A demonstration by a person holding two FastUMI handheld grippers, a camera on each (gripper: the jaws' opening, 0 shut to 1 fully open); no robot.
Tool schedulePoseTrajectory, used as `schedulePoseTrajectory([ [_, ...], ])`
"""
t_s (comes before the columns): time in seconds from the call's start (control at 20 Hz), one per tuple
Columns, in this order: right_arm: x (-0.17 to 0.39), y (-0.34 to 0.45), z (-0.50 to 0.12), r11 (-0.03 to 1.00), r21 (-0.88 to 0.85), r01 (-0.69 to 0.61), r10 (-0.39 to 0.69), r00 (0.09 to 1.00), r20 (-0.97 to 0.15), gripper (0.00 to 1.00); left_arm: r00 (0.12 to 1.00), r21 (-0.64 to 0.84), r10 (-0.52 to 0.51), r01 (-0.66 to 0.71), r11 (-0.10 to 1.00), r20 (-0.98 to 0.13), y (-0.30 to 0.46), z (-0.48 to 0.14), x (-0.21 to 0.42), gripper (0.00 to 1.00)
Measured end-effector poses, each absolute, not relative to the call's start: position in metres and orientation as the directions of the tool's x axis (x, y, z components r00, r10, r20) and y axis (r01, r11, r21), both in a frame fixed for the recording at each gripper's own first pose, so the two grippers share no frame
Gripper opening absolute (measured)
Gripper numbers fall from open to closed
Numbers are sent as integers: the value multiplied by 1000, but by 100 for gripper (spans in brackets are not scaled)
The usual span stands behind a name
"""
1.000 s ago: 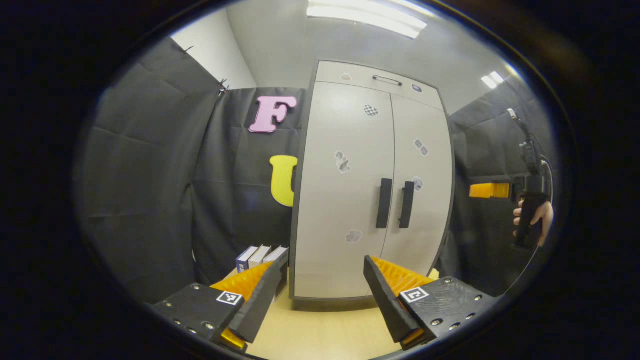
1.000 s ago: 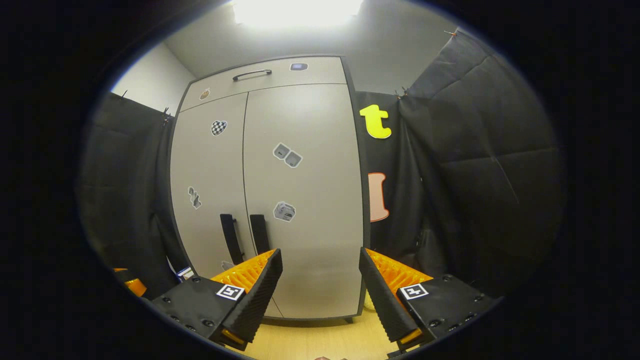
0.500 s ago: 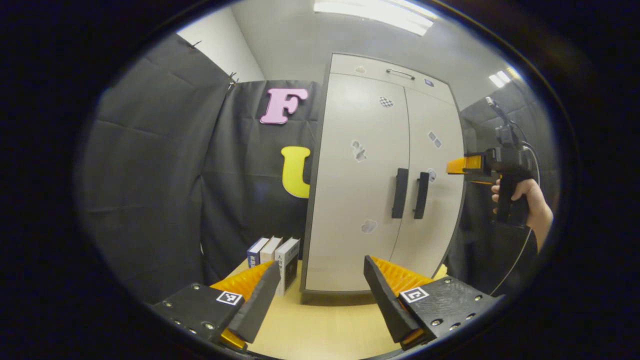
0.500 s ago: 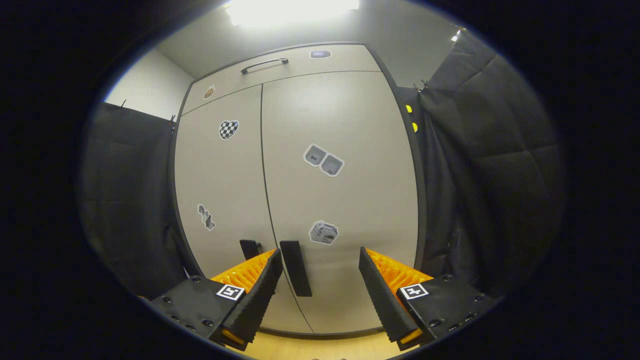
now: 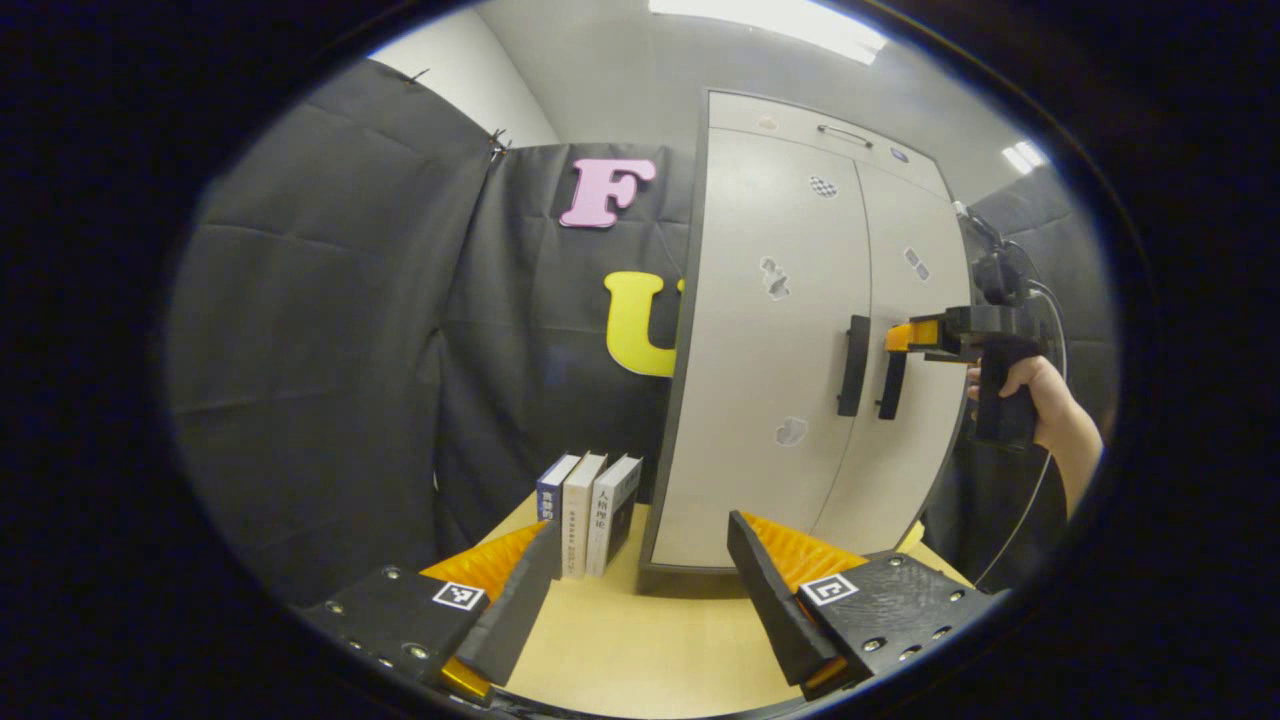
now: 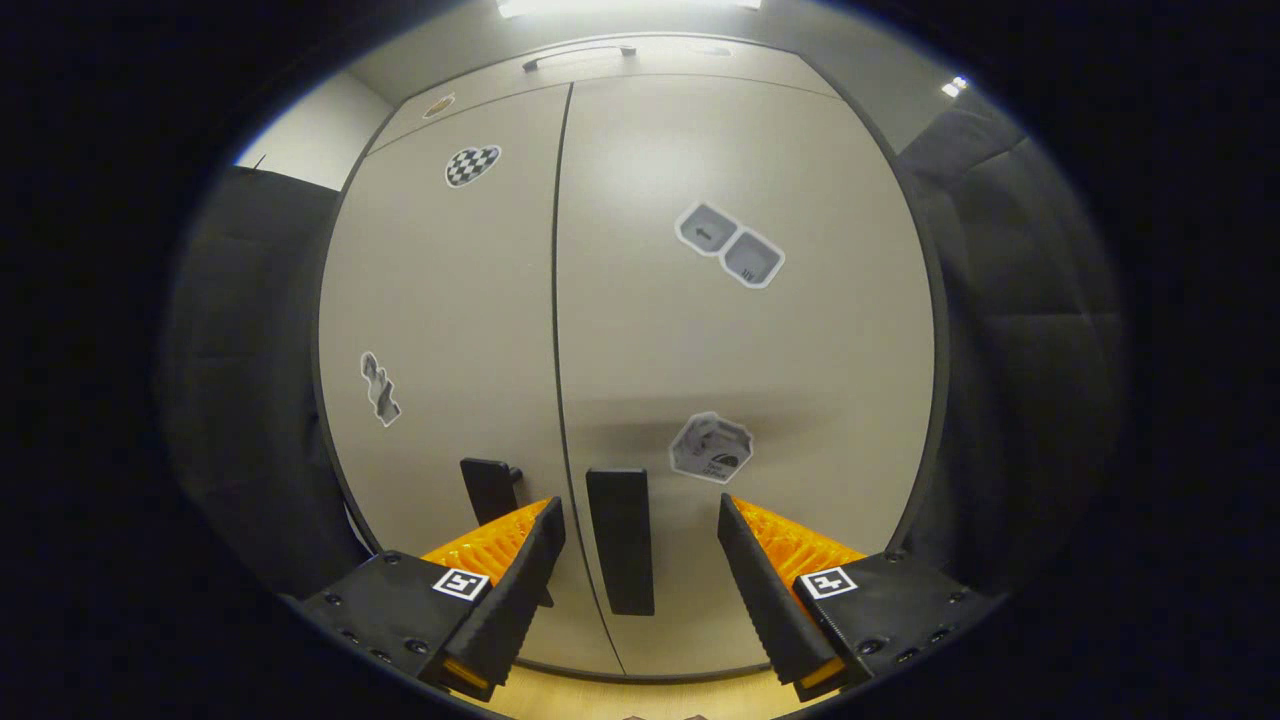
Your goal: Open the right door of the double-door shoe cabinet with the right hand, and open the left door with the left hand.
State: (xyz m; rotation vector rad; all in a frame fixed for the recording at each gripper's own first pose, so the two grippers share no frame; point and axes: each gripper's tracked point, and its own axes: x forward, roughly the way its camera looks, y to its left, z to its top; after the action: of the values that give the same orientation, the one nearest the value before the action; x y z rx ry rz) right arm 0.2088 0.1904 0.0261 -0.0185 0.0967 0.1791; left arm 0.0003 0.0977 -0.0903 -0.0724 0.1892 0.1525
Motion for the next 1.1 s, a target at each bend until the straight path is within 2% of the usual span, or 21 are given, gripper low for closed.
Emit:
schedulePoseTrajectory([
  [0.1,219,192,15,986,-3,-168,166,978,-124,94,965,-49,166,-179,983,-204,108,-94,-2,98],
  [0.15,222,192,10,986,-1,-167,166,977,-134,97,962,-45,176,-189,981,-209,113,-97,-4,98],
  [0.25,228,192,4,987,-10,-163,159,976,-151,94,956,-48,191,-206,977,-224,121,-101,-5,98],
  [0.3,230,192,2,987,-17,-159,155,976,-153,97,953,-52,195,-212,976,-232,122,-102,-5,98],
  [0.4,232,194,0,987,-15,-159,155,975,-158,89,951,-58,200,-219,974,-236,124,-102,-5,98],
  [0.45,231,196,-2,986,-10,-164,161,973,-166,65,950,-56,203,-222,973,-236,126,-101,-6,96],
  [0.5,232,199,-3,986,-4,-165,162,972,-170,58,949,-52,206,-224,973,-237,125,-101,-8,98],
  [0.6,233,201,-3,987,-7,-163,160,972,-174,40,951,-42,207,-222,974,-230,125,-98,-7,98],
  [0.7,232,201,-3,987,-20,-159,153,973,-173,37,954,-32,204,-217,976,-221,124,-95,-6,100],
  [0.75,235,201,-4,988,-20,-152,147,974,-170,34,953,-29,203,-215,976,-224,124,-98,-7,98],
  [0.8,233,200,-4,989,-37,-147,139,976,-166,30,952,-30,201,-214,976,-232,123,-102,-7,100],
  [0.85,231,201,-4,987,-50,-150,140,977,-160,21,951,-32,196,-210,977,-238,121,-103,-8,100],
  [0.9,233,201,-3,986,-60,-158,148,977,-156,21,952,-37,187,-202,979,-241,116,-103,-9,98],
  [1.0,232,201,-6,981,-21,-192,185,967,-176,7,956,-36,166,-180,983,-240,103,-103,-11,100],
  [1.1,229,201,-5,977,10,-213,212,959,-187,9,959,-18,152,-161,987,-237,96,-102,-11,100],
])
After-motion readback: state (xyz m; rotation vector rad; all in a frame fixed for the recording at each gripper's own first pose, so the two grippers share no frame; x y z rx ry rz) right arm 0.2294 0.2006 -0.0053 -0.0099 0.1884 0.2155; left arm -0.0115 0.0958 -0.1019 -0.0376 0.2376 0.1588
